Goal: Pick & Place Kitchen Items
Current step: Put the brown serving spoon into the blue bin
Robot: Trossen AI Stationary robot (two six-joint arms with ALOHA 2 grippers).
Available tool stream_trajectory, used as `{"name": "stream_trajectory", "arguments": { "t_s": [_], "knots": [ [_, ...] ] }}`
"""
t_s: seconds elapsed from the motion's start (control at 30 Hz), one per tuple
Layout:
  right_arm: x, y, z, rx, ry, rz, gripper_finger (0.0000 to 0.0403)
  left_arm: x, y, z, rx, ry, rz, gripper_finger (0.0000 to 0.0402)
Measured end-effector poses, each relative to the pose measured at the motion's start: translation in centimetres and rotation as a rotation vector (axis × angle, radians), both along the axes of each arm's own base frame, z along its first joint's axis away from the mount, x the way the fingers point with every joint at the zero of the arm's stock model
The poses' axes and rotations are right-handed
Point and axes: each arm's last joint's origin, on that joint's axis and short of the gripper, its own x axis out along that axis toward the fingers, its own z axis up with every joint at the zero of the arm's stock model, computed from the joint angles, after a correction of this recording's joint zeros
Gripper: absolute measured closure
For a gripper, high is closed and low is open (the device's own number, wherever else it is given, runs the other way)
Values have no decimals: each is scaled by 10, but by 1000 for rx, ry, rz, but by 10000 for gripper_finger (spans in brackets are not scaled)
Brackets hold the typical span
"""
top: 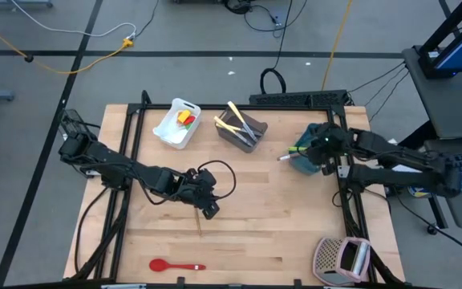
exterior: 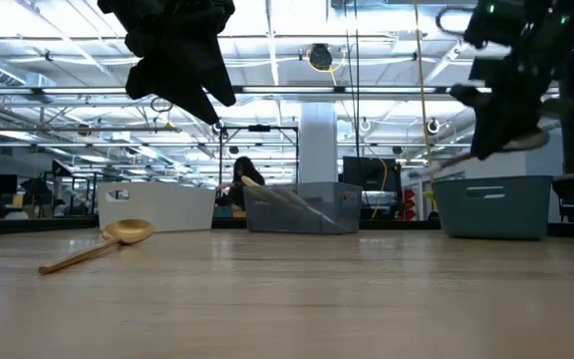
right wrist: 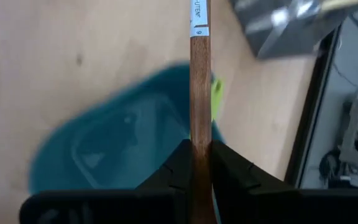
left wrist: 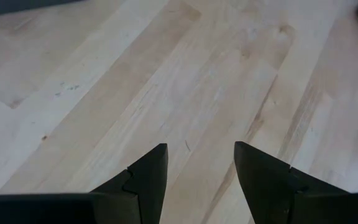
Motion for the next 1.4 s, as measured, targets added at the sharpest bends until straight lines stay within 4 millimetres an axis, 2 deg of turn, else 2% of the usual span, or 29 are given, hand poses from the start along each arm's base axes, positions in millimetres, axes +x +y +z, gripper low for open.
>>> {"name": "stream_trajectory", "arguments": {
  "t_s": [0.23, 0.47, 0.57, 0.73, 0.87, 1.4],
  "knots": [
    [-9, -14, -31, -3, 42, -69, 370, 0, 0, 0, -1, 0, 0, 211],
    [-11, -18, -67, -28, 15, -85, 360, 0, 0, 0, -17, -2, 16, 211],
    [-14, -19, -76, -77, 42, -115, 359, 0, 0, 0, -19, -3, 18, 211],
    [-13, -23, -74, -151, 40, -186, 357, 0, -1, 0, -20, -2, 17, 211],
    [-10, -26, -69, -170, -43, -235, 356, 0, -1, 0, -20, -2, 16, 211],
    [-7, -27, -66, -153, -109, -279, 355, 0, -1, 0, -21, -3, 18, 211]
  ]
}}
